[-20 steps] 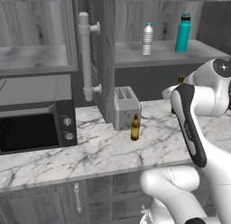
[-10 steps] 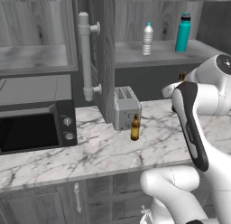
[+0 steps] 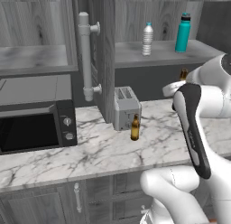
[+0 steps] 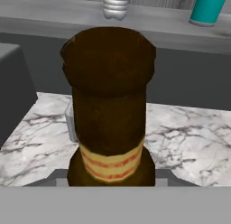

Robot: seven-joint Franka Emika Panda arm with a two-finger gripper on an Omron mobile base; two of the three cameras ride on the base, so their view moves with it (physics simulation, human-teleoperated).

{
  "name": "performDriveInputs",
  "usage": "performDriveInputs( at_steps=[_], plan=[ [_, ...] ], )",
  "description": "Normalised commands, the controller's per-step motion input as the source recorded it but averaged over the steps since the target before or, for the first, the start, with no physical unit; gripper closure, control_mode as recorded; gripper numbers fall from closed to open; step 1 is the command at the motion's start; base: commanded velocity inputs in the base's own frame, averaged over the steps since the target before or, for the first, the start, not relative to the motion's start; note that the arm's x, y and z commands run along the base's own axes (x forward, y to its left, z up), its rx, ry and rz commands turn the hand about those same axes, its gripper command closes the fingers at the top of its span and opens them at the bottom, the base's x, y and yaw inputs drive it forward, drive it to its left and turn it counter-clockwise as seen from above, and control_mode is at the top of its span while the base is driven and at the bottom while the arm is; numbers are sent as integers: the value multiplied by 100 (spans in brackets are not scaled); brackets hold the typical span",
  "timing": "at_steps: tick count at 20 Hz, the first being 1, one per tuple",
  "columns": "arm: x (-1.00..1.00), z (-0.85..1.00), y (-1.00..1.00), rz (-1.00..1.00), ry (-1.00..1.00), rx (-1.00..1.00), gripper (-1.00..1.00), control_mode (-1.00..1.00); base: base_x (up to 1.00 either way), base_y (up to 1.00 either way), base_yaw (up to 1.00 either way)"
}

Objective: Sort all alcoholic drinks to one cabinet, and non-alcoholic drinks to the other.

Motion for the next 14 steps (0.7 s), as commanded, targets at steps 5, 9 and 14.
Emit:
performDriveInputs(
  at_steps=[5,9,14],
  plan=[
    [-24,13,5,0,-6,-1,100,-100,0,0,0],
    [-22,14,4,0,-3,0,100,-100,0,0,0],
    [-24,12,4,0,-2,0,100,-100,0,0,0]
  ],
)
